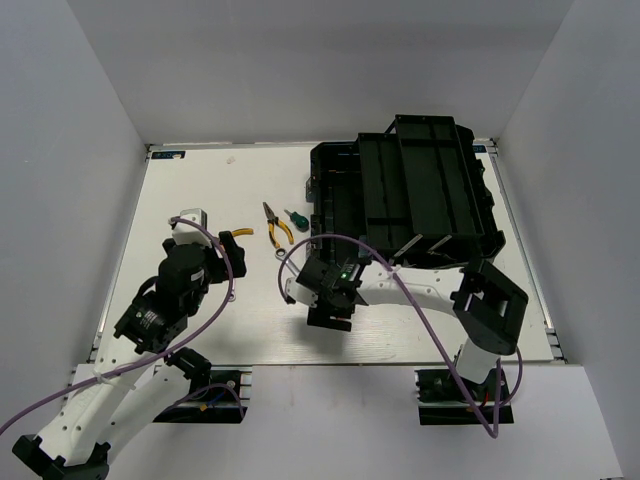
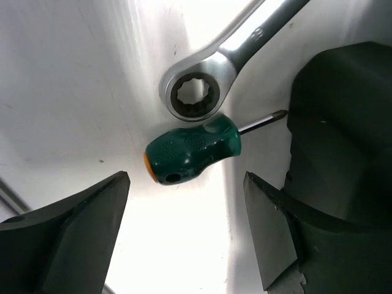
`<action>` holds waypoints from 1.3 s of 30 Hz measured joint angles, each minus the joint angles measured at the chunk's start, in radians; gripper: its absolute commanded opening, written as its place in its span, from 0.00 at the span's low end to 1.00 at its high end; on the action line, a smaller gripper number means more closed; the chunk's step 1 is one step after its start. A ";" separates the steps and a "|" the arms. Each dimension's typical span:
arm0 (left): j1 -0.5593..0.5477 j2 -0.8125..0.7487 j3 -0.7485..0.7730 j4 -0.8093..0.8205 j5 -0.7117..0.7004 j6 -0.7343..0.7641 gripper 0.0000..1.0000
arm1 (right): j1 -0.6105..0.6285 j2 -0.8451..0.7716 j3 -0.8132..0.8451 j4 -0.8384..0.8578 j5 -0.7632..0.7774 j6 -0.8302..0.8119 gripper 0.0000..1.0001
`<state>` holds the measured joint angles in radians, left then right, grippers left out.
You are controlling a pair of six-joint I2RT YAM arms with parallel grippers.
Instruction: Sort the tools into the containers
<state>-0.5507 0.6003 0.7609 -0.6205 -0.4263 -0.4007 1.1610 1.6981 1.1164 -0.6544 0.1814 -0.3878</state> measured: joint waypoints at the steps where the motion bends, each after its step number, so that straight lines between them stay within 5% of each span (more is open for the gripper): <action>1: 0.000 0.000 -0.001 0.000 0.001 0.000 1.00 | -0.002 0.000 0.012 -0.008 -0.006 0.009 0.79; 39: 0.000 -0.043 -0.003 0.000 0.008 0.000 1.00 | -0.048 0.185 0.163 -0.135 -0.065 0.354 0.71</action>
<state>-0.5507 0.5571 0.7578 -0.6205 -0.4183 -0.4007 1.1130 1.8828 1.2793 -0.7898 0.1165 -0.0341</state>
